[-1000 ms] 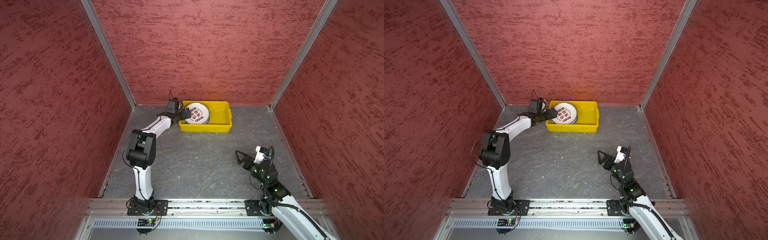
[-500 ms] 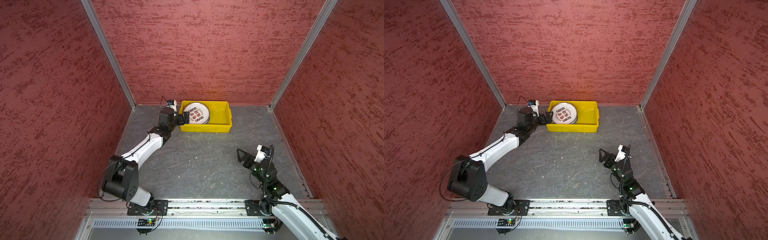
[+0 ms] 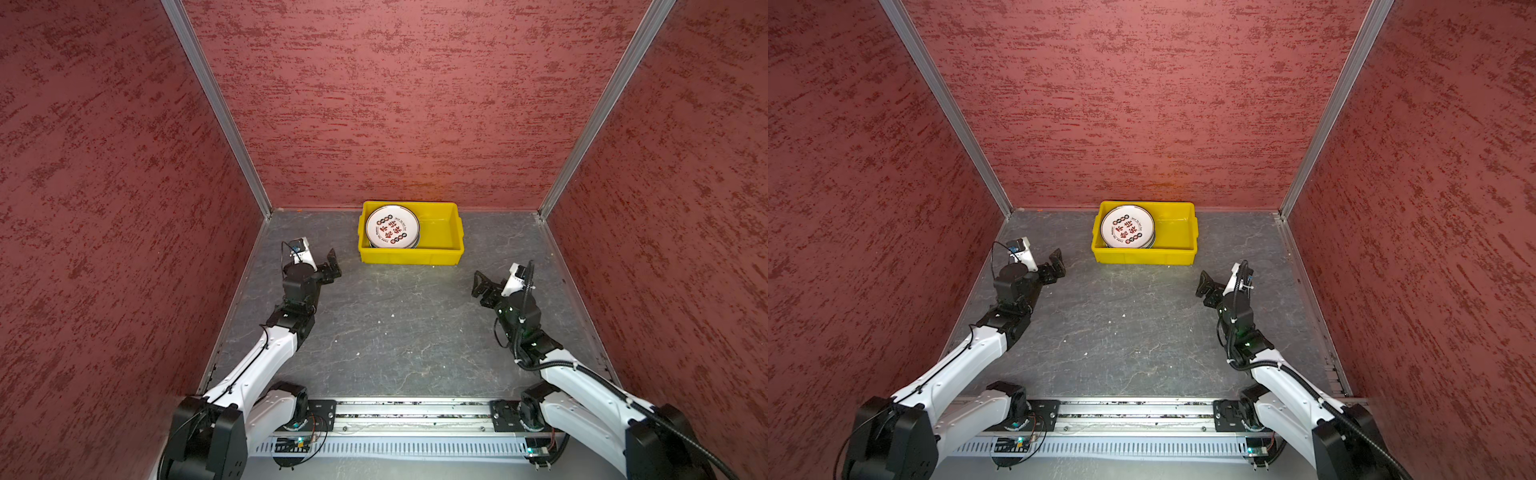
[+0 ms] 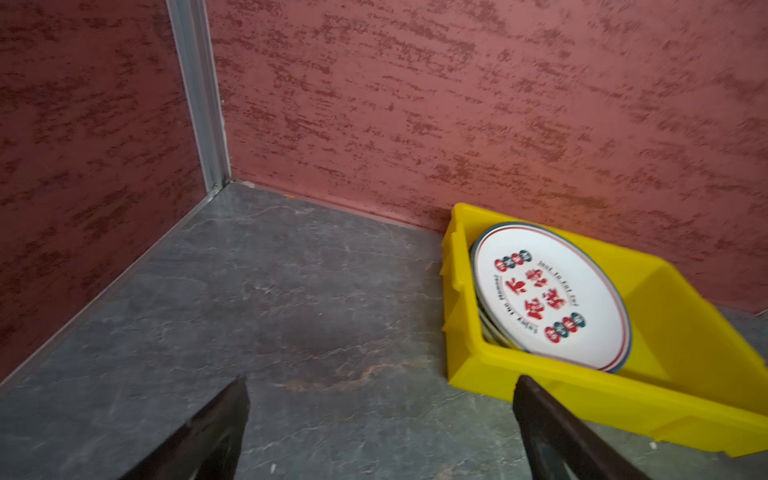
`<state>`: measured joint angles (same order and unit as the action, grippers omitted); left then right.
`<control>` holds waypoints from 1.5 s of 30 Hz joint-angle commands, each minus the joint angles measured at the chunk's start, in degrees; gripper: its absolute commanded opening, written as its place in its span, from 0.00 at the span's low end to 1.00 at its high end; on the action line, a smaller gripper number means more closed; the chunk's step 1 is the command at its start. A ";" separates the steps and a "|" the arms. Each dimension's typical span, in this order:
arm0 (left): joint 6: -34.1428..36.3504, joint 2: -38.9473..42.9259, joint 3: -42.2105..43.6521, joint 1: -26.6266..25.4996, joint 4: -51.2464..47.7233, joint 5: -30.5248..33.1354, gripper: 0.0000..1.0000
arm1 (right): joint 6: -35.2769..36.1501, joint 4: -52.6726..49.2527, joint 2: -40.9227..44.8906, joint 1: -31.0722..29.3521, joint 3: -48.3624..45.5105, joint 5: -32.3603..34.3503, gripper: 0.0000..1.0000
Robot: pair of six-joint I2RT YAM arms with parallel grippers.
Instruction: Place the plates into the plastic bin on the countertop
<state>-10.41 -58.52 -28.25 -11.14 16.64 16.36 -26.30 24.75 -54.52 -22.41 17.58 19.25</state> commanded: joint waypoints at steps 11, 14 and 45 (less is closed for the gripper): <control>5.42 -8.77 16.68 10.37 29.94 -4.14 0.99 | 21.92 29.35 -8.09 2.06 -4.53 37.62 0.99; 6.45 -13.20 15.42 12.60 34.12 -13.87 1.00 | 25.01 36.90 -12.07 3.94 -7.08 36.97 0.99; 11.66 -29.31 7.02 11.83 35.63 -16.57 0.99 | 22.05 40.89 -33.37 24.87 -1.90 -7.41 0.99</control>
<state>0.54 -87.85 -21.65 0.84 51.40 -1.02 -4.23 64.64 -88.38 2.15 15.05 15.05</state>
